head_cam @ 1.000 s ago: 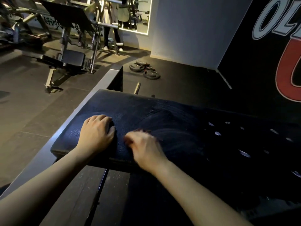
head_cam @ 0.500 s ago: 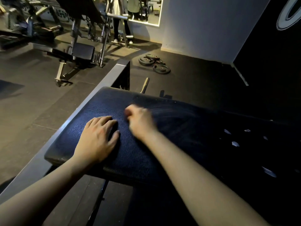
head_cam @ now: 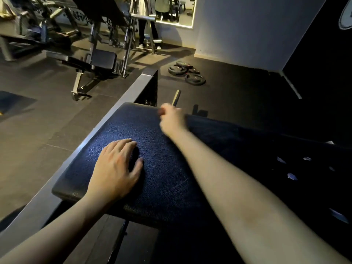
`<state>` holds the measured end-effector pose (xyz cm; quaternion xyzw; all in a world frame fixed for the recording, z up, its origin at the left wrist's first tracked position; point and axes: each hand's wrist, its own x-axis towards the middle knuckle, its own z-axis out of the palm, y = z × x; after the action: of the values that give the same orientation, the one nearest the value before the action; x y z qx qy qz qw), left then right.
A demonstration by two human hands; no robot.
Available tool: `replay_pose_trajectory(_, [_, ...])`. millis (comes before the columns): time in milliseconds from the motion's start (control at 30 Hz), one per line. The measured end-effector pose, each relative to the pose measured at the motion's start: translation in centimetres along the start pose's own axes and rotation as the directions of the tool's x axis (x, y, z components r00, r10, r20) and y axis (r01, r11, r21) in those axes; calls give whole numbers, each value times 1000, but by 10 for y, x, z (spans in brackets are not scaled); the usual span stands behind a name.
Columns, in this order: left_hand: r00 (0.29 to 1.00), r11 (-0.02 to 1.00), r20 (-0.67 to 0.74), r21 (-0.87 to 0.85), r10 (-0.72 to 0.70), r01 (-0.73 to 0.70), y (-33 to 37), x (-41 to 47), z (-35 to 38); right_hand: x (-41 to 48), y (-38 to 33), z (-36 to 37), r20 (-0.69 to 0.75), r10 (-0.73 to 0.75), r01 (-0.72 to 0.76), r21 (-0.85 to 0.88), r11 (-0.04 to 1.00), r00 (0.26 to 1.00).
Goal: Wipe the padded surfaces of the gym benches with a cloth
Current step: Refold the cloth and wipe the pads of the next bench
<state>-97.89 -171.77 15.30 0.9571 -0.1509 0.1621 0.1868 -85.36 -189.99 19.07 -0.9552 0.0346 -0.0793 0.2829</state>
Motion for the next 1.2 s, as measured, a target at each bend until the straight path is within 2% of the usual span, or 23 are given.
replay_pose_trajectory(67, [1000,1000,-30,-10,-5,5,-1,-2,-2,-24,-24,16,209,-262,258,46,965,942])
replay_pose_trajectory(133, [999,1000,-40,-18,8,-8,-2,-3,-3,-38,0,2,247,-397,393,66,917,884])
replay_pose_trajectory(200, [999,999,-35,-35,6,-7,-3,-3,-3,-35,50,-30,167,-312,320,-24,947,935])
replay_pose_trajectory(267, [999,999,-46,-53,2,-4,-3,-3,-2,-24,100,-67,22,-55,58,-200,978,998])
replay_pose_trajectory(333, [999,998,-49,-59,-2,-1,-1,-2,-1,-14,119,-84,-159,189,-222,-226,948,969])
replay_pose_trajectory(367, [999,998,-46,-60,-8,5,0,-1,-1,-12,108,-77,-213,215,-260,-211,942,953])
replay_pose_trajectory(433, [999,998,-37,-61,-6,4,-1,0,-1,-21,66,-46,-172,122,-147,-142,979,977])
replay_pose_trajectory(500, [1000,998,-23,-59,-4,3,-3,0,-1,-58,25,-18,-29,-101,99,-62,993,994])
replay_pose_trajectory(567, [1000,998,-11,-56,0,-1,-5,0,0,-106,23,-17,135,-346,350,-12,937,929])
replay_pose_trajectory(600, [1000,998,-8,-55,1,-2,-6,0,1,-119,37,-29,161,-399,403,6,915,903])
replay_pose_trajectory(633, [1000,998,-6,-55,4,-4,-6,0,1,-124,59,-45,150,-405,409,2,912,902])
replay_pose_trajectory(667, [1000,998,-7,-55,5,-5,-6,-1,2,-119,82,-63,123,-347,355,-47,934,930])
replay_pose_trajectory(733, [1000,999,-20,-49,10,-11,-3,0,1,-91,132,-98,-17,-95,90,-202,975,995])
replay_pose_trajectory(800, [999,999,-39,-33,4,-5,1,1,0,-62,144,-112,-181,151,-193,-237,952,972])
replay_pose_trajectory(833, [999,1000,-43,-26,-2,1,3,1,-1,-55,129,-102,-227,172,-224,-227,948,959])
replay_pose_trajectory(900, [999,1000,-41,-27,-5,4,5,2,-2,-61,77,-64,-197,109,-141,-157,978,974])
replay_pose_trajectory(967, [999,999,-32,-42,-7,6,4,1,-3,-105,27,-30,-23,-129,127,-65,990,991])
replay_pose_trajectory(1000, [1000,999,-27,-47,-6,5,3,0,-2,-135,16,-25,84,-286,289,-24,957,954])
replay_pose_trajectory(1033, [1000,999,-26,-52,-2,1,2,-2,-2,-159,17,-27,133,-407,408,16,913,904])
replay_pose_trajectory(1067, [1000,998,-29,-56,0,-2,0,-2,-2,-173,27,-39,144,-468,469,33,883,872])
replay_pose_trajectory(1100, [1000,998,-30,-59,0,-2,-1,-3,-2,-172,46,-53,126,-477,479,14,878,870])
replay_pose_trajectory(1133, [1000,998,-27,-56,2,-4,-1,-3,-2,-162,66,-67,95,-412,418,-51,907,906])
replay_pose_trajectory(1200, [1000,999,-25,-53,4,-5,0,-2,-1,-124,107,-95,-24,-119,111,-215,970,993])
